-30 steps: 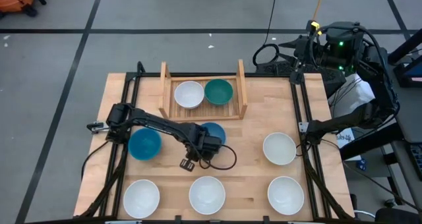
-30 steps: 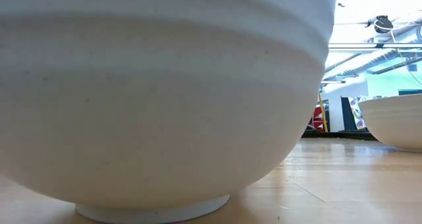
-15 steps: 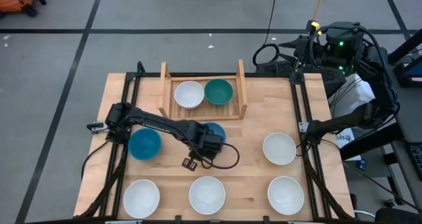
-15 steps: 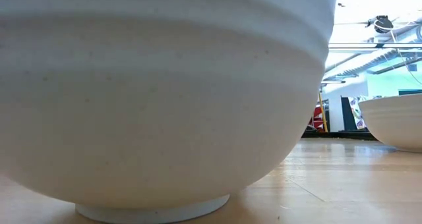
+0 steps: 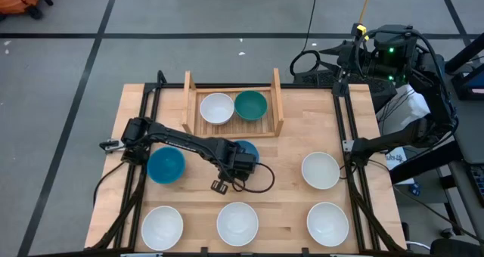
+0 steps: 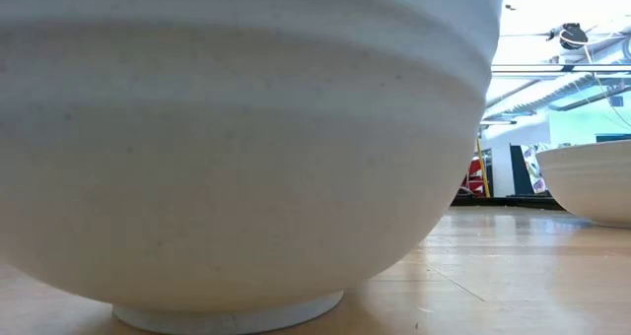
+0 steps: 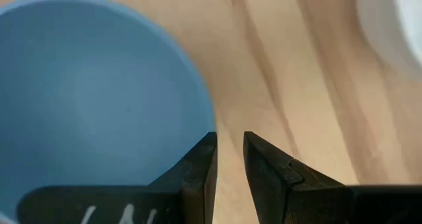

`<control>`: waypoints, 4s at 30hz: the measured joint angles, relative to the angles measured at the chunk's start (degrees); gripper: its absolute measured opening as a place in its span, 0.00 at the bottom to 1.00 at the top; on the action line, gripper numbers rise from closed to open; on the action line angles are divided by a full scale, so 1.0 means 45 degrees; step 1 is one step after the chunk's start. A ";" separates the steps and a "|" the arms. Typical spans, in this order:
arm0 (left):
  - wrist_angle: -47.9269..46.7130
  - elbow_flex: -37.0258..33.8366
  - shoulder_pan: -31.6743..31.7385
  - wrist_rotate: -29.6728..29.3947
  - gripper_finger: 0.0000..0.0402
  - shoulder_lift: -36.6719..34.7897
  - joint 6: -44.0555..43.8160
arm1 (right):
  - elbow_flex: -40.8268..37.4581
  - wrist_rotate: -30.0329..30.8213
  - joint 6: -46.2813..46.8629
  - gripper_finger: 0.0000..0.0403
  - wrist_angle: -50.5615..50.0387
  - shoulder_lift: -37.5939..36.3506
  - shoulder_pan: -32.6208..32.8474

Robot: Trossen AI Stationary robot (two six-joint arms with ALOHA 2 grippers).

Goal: Place and stack bowls onto a shelf
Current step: Stack the blue bowl on the white bowl on the shelf

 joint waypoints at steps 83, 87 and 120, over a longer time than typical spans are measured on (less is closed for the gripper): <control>-0.3002 0.2295 0.3963 -0.4212 0.03 -0.2516 -0.4188 | 0.0000 0.0010 -0.0362 0.28 0.0000 0.0000 -0.0005; -0.2888 0.2152 0.5069 -0.3059 0.03 -0.2535 -0.3587 | 0.0000 0.0010 -0.0350 0.28 0.0000 0.0000 -0.0004; 0.0816 -0.2614 0.6994 -0.0475 0.03 -0.2521 -0.2658 | 0.0000 0.0015 -0.0570 0.28 0.0293 0.0000 -0.0003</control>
